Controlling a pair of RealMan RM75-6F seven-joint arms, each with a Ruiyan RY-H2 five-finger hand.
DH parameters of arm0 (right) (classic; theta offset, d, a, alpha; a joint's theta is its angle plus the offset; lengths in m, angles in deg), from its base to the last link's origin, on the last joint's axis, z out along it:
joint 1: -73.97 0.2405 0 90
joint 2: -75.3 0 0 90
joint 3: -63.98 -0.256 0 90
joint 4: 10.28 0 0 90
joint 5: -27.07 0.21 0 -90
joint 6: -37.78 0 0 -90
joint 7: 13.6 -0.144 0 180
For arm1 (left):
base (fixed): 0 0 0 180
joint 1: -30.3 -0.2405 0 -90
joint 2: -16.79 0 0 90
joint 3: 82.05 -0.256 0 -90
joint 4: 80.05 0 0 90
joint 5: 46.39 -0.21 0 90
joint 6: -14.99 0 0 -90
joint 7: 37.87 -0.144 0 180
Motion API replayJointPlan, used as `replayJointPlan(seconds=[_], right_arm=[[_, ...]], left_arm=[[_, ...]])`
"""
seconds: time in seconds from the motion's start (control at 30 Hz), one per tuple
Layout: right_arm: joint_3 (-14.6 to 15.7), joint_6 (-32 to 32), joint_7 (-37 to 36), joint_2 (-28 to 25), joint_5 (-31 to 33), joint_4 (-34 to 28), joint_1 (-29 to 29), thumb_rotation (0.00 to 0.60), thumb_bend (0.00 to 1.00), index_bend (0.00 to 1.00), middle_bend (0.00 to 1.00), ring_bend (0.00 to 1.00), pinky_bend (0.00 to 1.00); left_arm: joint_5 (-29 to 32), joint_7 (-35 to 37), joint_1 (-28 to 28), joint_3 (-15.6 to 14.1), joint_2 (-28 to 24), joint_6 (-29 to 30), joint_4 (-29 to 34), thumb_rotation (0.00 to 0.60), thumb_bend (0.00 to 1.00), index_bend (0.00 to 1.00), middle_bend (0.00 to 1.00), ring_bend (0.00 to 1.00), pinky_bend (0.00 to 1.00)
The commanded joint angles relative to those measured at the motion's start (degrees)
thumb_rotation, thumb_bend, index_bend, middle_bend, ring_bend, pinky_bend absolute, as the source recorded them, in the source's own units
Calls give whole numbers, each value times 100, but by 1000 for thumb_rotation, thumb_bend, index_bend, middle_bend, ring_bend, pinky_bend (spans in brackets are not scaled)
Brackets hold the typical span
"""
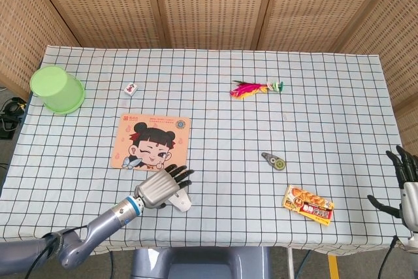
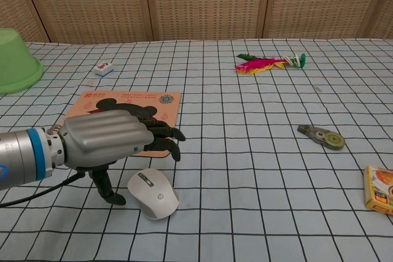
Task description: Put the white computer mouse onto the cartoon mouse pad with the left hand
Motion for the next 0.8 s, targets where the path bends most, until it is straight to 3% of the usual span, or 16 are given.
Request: replayJointPlan(seconds=[0.03,0.43,0.63,0.8], right_arm=[[-3,7,-14,-7,-4,-3,-5,600,75,125,0,0,0],[-15,26,-59,-25,-10,-8,-19,600,75,125,0,0,0],[-28,58,-86,-30,-13,-3,-31,600,76,125,0,0,0],[-36,67,-102,-30,-2,11,-41,600,75,125,0,0,0]], left_arm=[[141,-64,54,2,87,-37,-59,600,32,217,52,65,167],[542,-270,230,-71,353,-158,-273,600,52,296,113,111,206],[584,-323,277,-127,474,-81,-365,600,316,481,263,236,299],[290,-141,242,-171,457,241,-397,600,354,538,303,269,323]])
